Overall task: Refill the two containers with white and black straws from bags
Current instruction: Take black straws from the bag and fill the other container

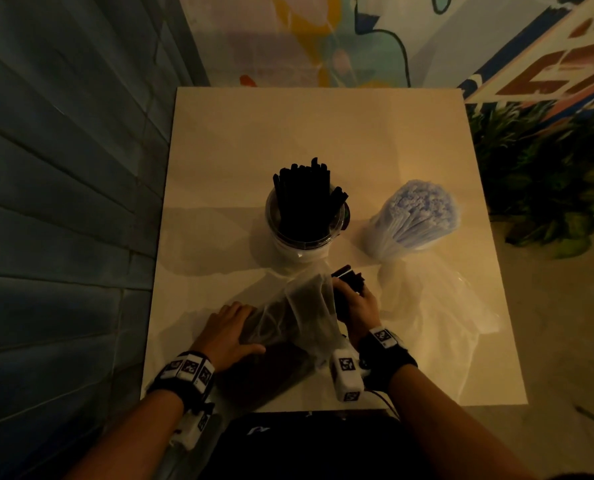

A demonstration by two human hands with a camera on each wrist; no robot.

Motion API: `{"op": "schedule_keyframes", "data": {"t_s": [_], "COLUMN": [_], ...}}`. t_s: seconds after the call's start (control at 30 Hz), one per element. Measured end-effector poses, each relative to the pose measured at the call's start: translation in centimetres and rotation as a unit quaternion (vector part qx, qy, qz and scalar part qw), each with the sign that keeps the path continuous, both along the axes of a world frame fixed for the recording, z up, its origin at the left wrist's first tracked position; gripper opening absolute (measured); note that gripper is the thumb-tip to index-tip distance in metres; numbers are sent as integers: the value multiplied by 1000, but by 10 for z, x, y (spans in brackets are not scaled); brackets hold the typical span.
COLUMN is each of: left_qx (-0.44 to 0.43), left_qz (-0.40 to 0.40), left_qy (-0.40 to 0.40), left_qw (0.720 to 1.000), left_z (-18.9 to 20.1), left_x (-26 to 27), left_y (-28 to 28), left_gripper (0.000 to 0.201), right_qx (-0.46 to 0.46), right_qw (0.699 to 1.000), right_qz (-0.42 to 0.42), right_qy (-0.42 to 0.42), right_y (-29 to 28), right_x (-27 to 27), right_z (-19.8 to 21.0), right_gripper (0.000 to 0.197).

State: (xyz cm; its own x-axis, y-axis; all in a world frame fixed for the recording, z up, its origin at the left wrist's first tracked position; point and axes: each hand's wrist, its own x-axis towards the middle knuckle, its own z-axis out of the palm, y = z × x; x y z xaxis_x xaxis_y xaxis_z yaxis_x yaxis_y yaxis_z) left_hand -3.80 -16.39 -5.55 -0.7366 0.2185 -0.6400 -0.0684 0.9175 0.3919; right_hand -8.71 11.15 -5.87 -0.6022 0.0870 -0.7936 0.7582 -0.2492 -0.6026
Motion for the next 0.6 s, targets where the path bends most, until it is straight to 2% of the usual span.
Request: {"op": "schedule_keyframes", "data": {"t_s": [0.1,0.17,0.27,0.4,0.47,0.6], "left_qx": [17,25,25,15,13,10], "left_qz": [5,8,18,16,3,-18], "left_qy": [14,19,19,11,15,14], "left_qw": [1000,999,999,1000,1000,1000], "left_z": [2,3,2,0,1,3], "left_x": [-1,-3,-6,-6,-6,-7], "left_y": [12,23,31,25,24,26], "left_gripper": [95,100,93,84,80,78], "right_qx": [-5,2,14,17,0,-19], "right_qw": [998,996,998,999,999,997], "right_qz": [70,94,64,-19,-26,64], "right_qy": [-6,-3,7,27,29,25], "right_y": [-10,-16,-14,7,12,-2], "right_x": [-3,-5,-10,-13,-12,-11], "right_z": [6,10,11,11,12,16], "right_gripper": [40,44,44,17,19,35]}}
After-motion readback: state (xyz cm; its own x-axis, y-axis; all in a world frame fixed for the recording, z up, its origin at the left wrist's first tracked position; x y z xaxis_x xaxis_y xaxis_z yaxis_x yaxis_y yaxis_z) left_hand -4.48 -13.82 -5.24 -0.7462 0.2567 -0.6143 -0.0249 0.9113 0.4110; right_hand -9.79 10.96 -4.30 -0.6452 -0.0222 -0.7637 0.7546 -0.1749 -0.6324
